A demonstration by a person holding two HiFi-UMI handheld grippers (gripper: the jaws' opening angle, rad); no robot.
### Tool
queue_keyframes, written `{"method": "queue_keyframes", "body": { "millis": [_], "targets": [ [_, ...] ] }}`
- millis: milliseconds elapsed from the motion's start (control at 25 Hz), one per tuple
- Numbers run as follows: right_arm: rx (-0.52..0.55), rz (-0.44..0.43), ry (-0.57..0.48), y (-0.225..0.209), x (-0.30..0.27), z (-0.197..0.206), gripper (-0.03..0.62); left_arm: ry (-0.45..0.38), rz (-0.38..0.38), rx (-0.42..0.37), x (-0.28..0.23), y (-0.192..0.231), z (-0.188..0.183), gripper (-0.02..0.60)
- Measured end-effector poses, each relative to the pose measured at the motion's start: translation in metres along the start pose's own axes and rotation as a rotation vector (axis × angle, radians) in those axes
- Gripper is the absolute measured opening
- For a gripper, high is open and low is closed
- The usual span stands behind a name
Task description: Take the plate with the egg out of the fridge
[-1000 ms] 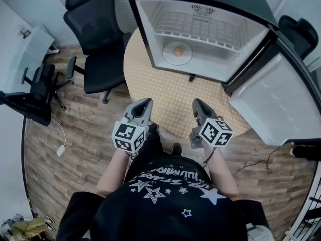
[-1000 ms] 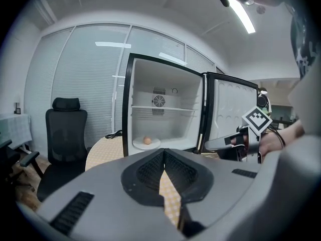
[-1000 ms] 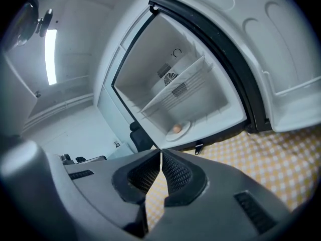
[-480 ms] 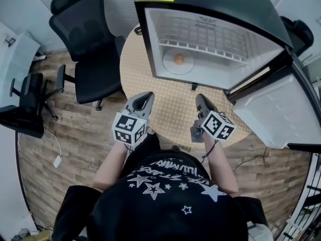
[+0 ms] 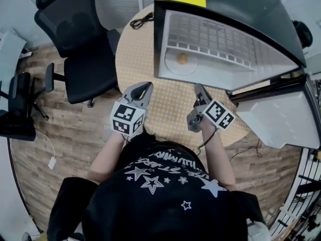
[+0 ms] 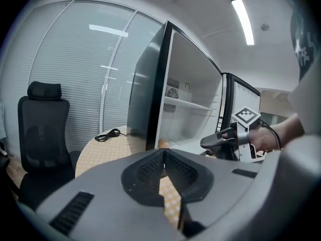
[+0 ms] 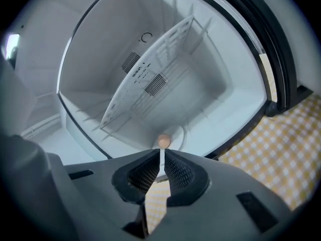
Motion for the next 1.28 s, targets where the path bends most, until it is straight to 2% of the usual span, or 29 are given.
{"method": "queue_keyframes", "body": {
  "millis": [280,440,680,920,1280],
  "targets": [
    [-0.294,-0.032,-0.117,-0.020,-0.033,-0.001,0.056,0.015,0.024,0.012,-0.021,0.029,0.001,0.005],
    [-0.371,-0.023,-0.124,-0.027,-0.049,0.005,0.111,0.030,0.043,0.005,-0.031,0.041,0.001,0.005],
    [-0.528,0.000,-0.159,-0.039,-0.063,0.019,0.130,0.045,0.070,0.003,-0.045,0.049,0.002,0.006],
    [-0.616,0.007,-0.187,-0.044,-0.075,0.028,0.137,0.058,0.098,-0.004,-0.053,0.053,0.005,0.005],
    [-0.655,-0.013,-0.213,-0.046,-0.089,0.023,0.137,0.072,0.113,-0.001,-0.064,0.058,0.007,0.005]
  ]
}}
Point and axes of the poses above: the fingertips, and each gripper's own axes: x backward along the fingers, y to its left, z out of its underside, the point moved 8 cm from there along x, backward along the fingers, and after that the axes turned 10 degrees about -z, right-handed, at the moved point
